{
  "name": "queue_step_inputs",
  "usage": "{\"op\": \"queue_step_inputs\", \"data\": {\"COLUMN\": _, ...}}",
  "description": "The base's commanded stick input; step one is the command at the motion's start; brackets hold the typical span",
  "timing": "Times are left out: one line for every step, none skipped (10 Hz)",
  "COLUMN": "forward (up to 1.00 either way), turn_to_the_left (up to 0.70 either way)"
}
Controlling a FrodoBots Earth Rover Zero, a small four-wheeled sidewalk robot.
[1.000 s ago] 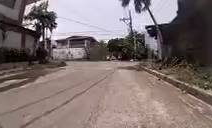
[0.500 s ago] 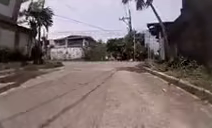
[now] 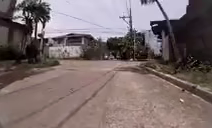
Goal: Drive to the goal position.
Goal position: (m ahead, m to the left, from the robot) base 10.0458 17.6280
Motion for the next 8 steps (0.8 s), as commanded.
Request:
{"op": "queue_step_inputs", "data": {"forward": 1.00, "turn_to_the_left": 0.03}}
{"op": "queue_step_inputs", "data": {"forward": 1.00, "turn_to_the_left": 0.03}}
{"op": "queue_step_inputs", "data": {"forward": 1.00, "turn_to_the_left": 0.03}}
{"op": "queue_step_inputs", "data": {"forward": 1.00, "turn_to_the_left": 0.03}}
{"op": "queue_step_inputs", "data": {"forward": 1.00, "turn_to_the_left": 0.03}}
{"op": "queue_step_inputs", "data": {"forward": 1.00, "turn_to_the_left": 0.03}}
{"op": "queue_step_inputs", "data": {"forward": 1.00, "turn_to_the_left": 0.03}}
{"op": "queue_step_inputs", "data": {"forward": 1.00, "turn_to_the_left": 0.03}}
